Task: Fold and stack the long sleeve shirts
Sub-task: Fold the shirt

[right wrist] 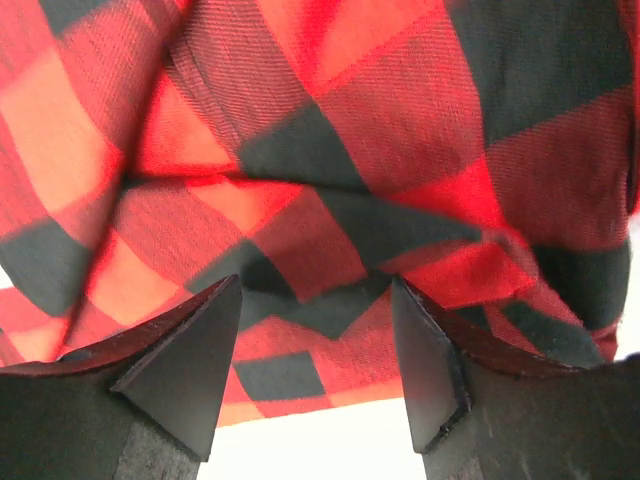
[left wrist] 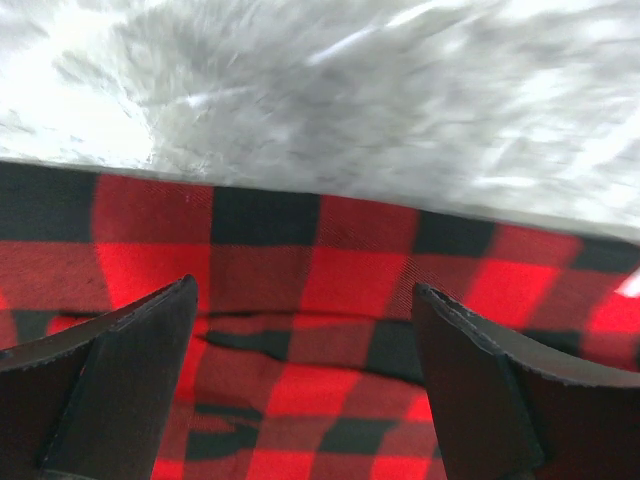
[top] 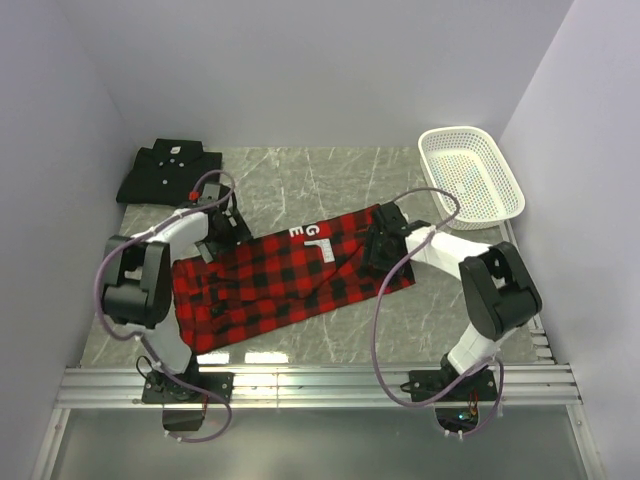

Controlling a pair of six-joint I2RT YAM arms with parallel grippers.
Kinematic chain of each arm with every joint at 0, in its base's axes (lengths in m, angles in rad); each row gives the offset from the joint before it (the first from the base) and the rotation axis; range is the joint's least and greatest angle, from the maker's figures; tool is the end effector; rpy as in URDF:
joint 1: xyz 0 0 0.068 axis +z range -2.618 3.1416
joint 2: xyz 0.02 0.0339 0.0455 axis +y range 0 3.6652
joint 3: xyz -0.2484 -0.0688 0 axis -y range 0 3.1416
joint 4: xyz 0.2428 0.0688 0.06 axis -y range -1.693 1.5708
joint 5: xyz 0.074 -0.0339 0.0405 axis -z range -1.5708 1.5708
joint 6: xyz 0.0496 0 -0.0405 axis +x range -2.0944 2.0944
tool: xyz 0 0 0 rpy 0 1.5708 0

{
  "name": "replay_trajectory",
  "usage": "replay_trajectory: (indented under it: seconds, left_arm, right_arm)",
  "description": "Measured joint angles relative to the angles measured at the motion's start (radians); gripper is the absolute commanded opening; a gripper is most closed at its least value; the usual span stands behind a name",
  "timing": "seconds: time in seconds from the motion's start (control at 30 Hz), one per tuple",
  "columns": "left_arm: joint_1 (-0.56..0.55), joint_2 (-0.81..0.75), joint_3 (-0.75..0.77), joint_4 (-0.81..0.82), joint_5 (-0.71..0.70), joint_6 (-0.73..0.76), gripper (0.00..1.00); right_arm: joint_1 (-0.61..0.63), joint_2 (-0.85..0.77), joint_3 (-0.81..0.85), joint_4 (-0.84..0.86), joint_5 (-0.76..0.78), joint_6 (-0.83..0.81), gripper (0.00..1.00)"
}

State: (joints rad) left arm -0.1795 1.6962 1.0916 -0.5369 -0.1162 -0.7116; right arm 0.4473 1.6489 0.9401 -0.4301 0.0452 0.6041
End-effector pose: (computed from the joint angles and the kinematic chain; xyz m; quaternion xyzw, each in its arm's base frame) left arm 0.3319 -0.0544 0.1592 -0.2684 0.9378 -0.0404 0.2163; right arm 0.2845 0.1340 0.1364 0.0813 0.9731 0.0884 0.1964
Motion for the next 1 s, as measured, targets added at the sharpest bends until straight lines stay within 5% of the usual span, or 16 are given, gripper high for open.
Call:
replay_trajectory:
  seconds: [0.3, 0.73, 0.83, 1.0]
  left_arm:
    - [0.059, 0.011, -0.076, 0.108, 0.116, -0.131, 0.94]
    - [0.047, -0.297, -0.459, 0.304, 0.384, -0.435, 0.97]
    - [0.020, -0.406, -0.486, 0.197, 0.375, -0.427, 0.98]
    - [0.007, -0.631, -0.469, 0.089, 0.308, -0.343, 0.92]
  right_arm:
    - [-0.035, 0.225, 0.287, -0.089, 0.021, -0.061, 0.69]
    - [-0.089, 0.753, 1.161, -0.278, -0.114, -0.158, 0.70]
    - [-0.089, 0.739, 1.154, -0.261, -0.126, -0.184, 0.72]
    - [-0.089, 0.546, 0.916, -0.196, -0.089, -0.220, 0.75]
